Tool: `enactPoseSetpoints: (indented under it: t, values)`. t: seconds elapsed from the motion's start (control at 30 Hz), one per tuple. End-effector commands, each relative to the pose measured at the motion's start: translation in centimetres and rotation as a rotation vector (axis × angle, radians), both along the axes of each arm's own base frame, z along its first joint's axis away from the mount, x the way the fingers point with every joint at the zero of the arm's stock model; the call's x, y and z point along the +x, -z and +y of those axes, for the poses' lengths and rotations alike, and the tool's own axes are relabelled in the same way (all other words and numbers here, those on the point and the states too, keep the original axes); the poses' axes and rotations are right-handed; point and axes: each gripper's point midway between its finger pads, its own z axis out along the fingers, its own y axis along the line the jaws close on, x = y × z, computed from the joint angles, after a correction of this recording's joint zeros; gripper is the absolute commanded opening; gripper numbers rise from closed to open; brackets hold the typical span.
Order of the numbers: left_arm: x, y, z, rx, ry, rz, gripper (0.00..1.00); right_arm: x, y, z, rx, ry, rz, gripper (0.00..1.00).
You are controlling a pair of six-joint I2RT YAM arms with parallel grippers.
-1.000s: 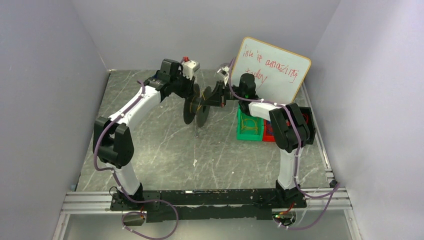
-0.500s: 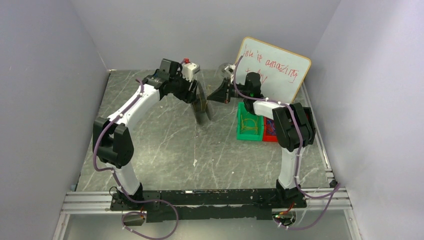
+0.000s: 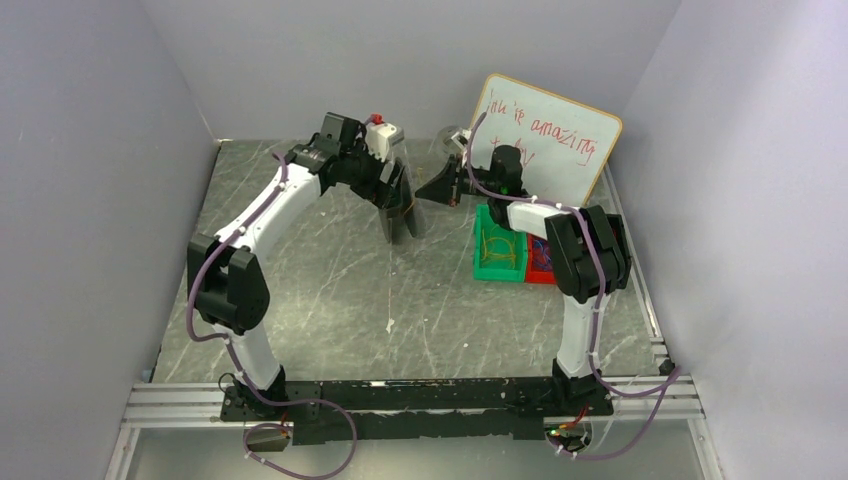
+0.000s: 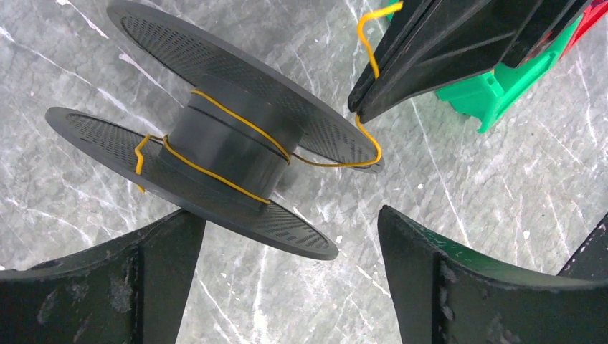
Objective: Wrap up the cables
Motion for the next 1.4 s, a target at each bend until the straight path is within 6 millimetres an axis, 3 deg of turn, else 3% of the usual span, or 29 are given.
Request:
enactPoseSetpoints:
  t: [0.0, 0.23, 0.73, 0.9, 1.03, 1.37]
  values:
    - [0.3, -3.6, -1.1, -0.047, 0.044, -0.075, 0.94, -0.5, -2.0, 0.5, 0.028, -0.018, -0.082, 0.00]
    - [0.5, -5.4, -0.6, -0.038, 0.029, -0.116, 0.94, -1.1, -1.5, 1.2, 0.019, -0.038, -0.073, 0.00]
    - [-0.1, -12.0, -0.4, -0.084, 0.064, -0.291, 0.94, -1.3, -1.6, 1.4, 0.014, -0.041, -0.076, 0.00]
    - [-1.7, -13.0, -1.8, -0.157, 0.157, -0.303, 0.94, -1.5, -1.6, 1.5, 0.009, -0.044, -0.080, 0.00]
    - [-2.2, -12.5, -3.3, -0.196, 0.227, -0.289, 0.94, -1.6, -1.8, 1.6, 0.012, -0.047, -0.084, 0.00]
    - [0.5, -7.9, -4.8, 0.022, 0.131, -0.361, 0.87, -1.9, -2.7, 1.9, 0.036, -0.048, -0.079, 0.00]
